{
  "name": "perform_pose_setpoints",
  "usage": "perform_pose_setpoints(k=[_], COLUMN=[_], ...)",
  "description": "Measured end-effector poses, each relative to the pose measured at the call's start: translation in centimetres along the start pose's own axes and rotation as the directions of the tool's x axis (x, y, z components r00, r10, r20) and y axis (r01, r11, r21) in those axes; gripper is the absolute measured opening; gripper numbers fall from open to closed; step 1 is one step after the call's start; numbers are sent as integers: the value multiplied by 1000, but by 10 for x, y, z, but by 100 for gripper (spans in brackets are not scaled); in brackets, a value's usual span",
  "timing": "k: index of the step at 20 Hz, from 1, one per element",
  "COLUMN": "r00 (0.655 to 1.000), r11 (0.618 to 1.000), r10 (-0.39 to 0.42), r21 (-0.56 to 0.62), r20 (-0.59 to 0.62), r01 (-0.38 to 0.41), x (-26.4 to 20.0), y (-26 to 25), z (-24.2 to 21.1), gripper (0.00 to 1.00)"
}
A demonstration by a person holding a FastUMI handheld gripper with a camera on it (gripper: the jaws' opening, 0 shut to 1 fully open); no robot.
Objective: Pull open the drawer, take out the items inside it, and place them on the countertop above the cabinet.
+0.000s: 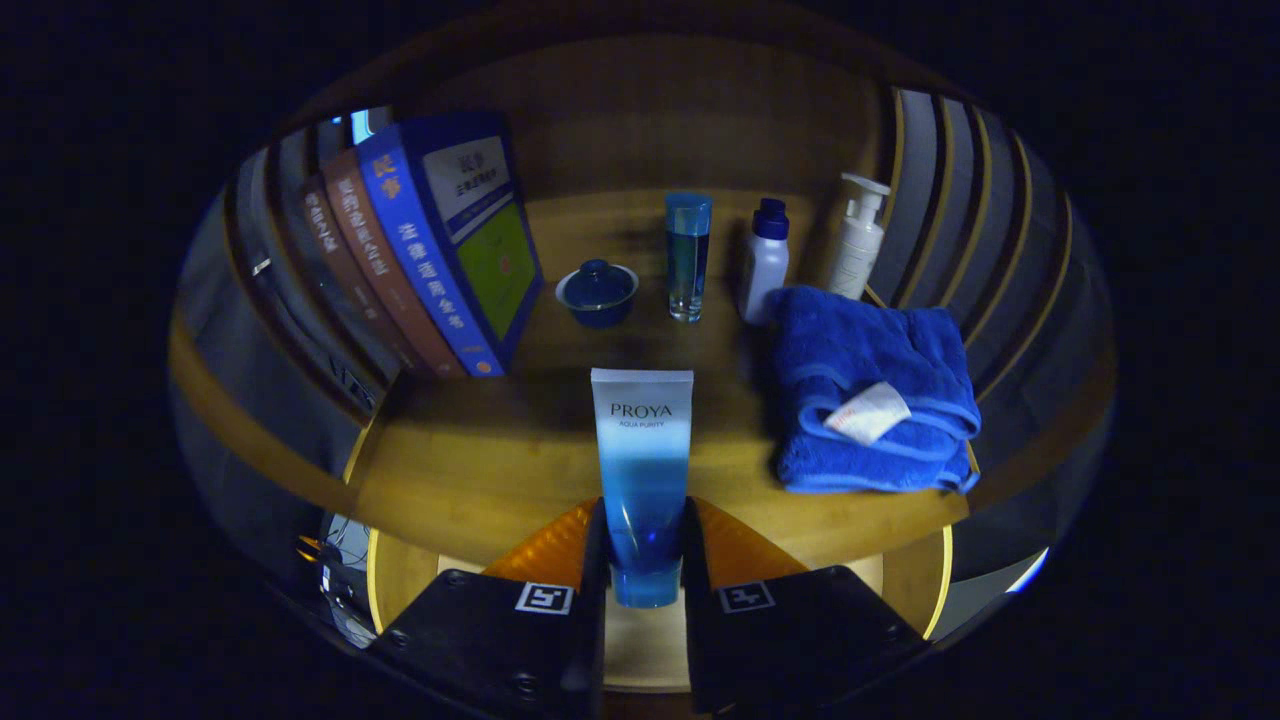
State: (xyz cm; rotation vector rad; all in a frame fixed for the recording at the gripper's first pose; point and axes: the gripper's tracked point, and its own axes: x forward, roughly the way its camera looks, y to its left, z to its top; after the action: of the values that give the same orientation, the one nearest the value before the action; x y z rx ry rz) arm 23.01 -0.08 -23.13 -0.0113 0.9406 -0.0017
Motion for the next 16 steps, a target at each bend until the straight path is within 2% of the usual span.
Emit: perform_pose_setpoints(k=[5,10,12,16], r00=[999,998,999,1000], r11=[1000,1000,999,1000], r10=[-4,0,11,6], r21=[29,29,35,28], r20=[-53,-70,-50,6], r01=[6,2,-9,-6], x=[36,47,47,25], y=[-4,-5,-4,-4], z=[4,2,5,12], gripper=[38,39,52,91])
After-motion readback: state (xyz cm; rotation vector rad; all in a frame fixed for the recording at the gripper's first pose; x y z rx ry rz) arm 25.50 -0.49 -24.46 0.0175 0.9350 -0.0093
